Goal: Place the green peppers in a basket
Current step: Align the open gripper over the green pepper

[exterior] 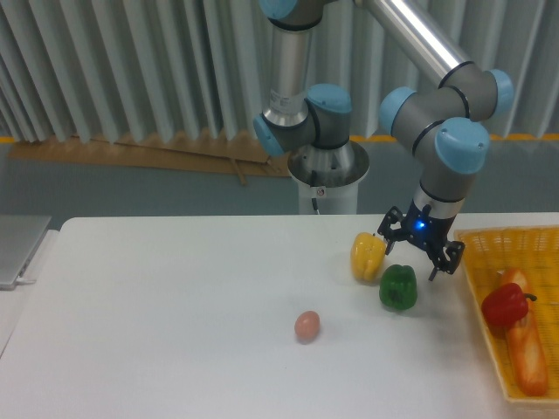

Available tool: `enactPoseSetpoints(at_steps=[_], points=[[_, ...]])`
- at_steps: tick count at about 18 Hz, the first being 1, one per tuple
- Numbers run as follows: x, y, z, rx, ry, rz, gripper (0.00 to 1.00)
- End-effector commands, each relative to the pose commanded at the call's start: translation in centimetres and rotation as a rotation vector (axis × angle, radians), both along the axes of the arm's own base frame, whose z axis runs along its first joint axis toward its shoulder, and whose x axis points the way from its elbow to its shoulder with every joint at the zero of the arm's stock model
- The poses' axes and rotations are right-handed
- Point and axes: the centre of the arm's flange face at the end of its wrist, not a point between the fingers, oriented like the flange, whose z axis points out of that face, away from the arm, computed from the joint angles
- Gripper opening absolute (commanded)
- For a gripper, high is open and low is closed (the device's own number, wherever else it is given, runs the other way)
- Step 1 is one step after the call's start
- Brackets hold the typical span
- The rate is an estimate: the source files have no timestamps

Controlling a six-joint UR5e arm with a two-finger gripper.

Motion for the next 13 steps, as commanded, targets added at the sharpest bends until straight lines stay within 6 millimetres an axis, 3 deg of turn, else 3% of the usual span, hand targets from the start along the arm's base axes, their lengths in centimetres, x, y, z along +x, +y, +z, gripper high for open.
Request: enactPoseSetpoints(at_steps=[11, 13], points=[[-0.5, -0.2, -0.7, 0.022, 0.01, -0.071, 1.0], [0.3, -0.5, -2.2, 0.01, -0.018, -0.064, 1.0]])
